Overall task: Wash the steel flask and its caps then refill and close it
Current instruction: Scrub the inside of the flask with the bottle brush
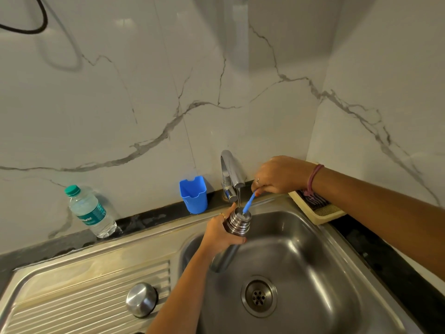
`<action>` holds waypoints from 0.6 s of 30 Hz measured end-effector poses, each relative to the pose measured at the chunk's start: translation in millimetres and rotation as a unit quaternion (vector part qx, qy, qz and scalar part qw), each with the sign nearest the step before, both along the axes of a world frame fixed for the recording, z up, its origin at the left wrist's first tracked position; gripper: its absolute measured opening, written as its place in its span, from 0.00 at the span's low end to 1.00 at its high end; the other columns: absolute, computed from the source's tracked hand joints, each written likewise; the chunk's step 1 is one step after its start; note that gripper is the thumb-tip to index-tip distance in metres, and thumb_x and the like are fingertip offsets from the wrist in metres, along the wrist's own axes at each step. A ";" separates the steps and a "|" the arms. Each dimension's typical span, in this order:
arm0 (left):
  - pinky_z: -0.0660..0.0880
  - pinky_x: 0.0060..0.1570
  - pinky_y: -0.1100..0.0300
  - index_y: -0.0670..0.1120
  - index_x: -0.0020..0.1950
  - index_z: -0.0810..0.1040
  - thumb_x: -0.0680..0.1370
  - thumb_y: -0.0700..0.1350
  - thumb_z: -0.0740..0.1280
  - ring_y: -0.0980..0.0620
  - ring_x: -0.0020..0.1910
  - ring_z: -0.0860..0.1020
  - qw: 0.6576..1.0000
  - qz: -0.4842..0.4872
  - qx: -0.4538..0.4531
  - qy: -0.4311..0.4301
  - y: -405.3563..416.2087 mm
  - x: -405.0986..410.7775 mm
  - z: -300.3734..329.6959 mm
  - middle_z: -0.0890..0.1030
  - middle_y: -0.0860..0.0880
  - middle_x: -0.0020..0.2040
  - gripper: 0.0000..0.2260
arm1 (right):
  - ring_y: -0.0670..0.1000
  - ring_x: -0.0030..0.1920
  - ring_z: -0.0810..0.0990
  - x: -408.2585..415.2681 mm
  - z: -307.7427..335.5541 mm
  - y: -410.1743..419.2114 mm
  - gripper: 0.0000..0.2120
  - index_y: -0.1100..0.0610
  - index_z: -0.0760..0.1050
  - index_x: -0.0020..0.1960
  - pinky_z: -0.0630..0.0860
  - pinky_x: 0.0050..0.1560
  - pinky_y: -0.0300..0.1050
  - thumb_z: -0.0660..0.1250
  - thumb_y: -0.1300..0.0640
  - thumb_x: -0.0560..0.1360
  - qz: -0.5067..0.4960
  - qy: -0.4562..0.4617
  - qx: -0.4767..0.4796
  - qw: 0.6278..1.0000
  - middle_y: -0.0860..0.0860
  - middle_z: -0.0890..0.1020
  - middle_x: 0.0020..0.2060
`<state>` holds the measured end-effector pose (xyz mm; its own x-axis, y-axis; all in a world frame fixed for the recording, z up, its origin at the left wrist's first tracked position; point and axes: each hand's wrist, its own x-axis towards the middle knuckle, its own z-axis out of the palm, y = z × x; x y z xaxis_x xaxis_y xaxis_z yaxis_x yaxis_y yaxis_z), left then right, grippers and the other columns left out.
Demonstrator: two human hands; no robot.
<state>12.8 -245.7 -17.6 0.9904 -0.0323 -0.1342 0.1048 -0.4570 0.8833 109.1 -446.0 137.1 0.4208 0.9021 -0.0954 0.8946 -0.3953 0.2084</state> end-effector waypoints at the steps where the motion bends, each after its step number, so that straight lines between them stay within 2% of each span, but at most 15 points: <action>1: 0.77 0.53 0.67 0.50 0.78 0.65 0.62 0.37 0.81 0.59 0.52 0.81 1.000 0.004 0.004 -0.004 -0.5 -0.2 -0.9 0.82 0.55 0.54 0.47 | 0.45 0.38 0.74 -3.1 1.9 2.6 0.16 0.49 0.79 0.58 0.66 0.39 0.38 0.56 0.45 0.81 -0.067 0.039 -0.020 0.997 0.45 0.80 0.39; 4: 0.77 0.56 0.64 0.51 0.78 0.64 0.62 0.39 0.81 0.59 0.52 0.81 1.000 0.014 0.018 -0.011 -1.7 -0.6 -2.9 0.82 0.57 0.53 0.47 | 0.44 0.30 0.68 -5.0 3.0 9.7 0.18 0.56 0.81 0.48 0.63 0.34 0.36 0.57 0.46 0.81 -0.191 0.188 -0.027 0.963 0.45 0.73 0.30; 7: 0.78 0.58 0.57 0.51 0.78 0.64 0.62 0.40 0.81 0.57 0.53 0.81 1.000 0.020 0.015 -0.008 -1.7 -0.1 -3.1 0.82 0.56 0.54 0.47 | 0.45 0.29 0.67 -2.0 1.6 14.8 0.19 0.58 0.82 0.44 0.62 0.33 0.34 0.58 0.48 0.81 -0.212 0.240 -0.015 0.947 0.46 0.72 0.28; 10: 0.79 0.59 0.55 0.50 0.78 0.64 0.61 0.40 0.81 0.57 0.53 0.81 1.000 0.024 0.009 -0.001 -0.3 0.4 -3.5 0.83 0.55 0.54 0.48 | 0.45 0.30 0.67 -1.7 2.2 15.1 0.17 0.57 0.82 0.52 0.63 0.34 0.36 0.59 0.47 0.80 -0.191 0.195 -0.009 0.962 0.46 0.73 0.31; 13: 0.78 0.53 0.64 0.50 0.77 0.65 0.62 0.38 0.81 0.60 0.50 0.81 1.000 0.025 0.001 0.006 -1.6 -0.9 -3.0 0.83 0.57 0.52 0.47 | 0.44 0.33 0.69 -5.2 3.1 13.6 0.15 0.53 0.79 0.59 0.62 0.35 0.36 0.59 0.47 0.80 -0.149 0.128 -0.022 0.980 0.46 0.76 0.38; 15: 0.78 0.50 0.67 0.51 0.77 0.64 0.62 0.37 0.80 0.61 0.49 0.81 1.000 0.027 -0.008 0.009 -3.5 -2.6 -2.3 0.82 0.57 0.51 0.47 | 0.44 0.39 0.72 -6.0 3.2 12.5 0.15 0.51 0.78 0.60 0.63 0.37 0.37 0.59 0.47 0.80 -0.125 0.092 -0.026 0.988 0.47 0.79 0.43; 18: 0.79 0.55 0.61 0.50 0.78 0.64 0.62 0.37 0.81 0.58 0.51 0.82 1.000 0.027 -0.009 0.007 -5.0 -3.0 -4.8 0.83 0.56 0.52 0.48 | 0.48 0.49 0.77 -2.8 -1.4 8.9 0.15 0.49 0.77 0.61 0.72 0.46 0.42 0.59 0.45 0.80 -0.108 0.066 -0.023 0.992 0.48 0.82 0.49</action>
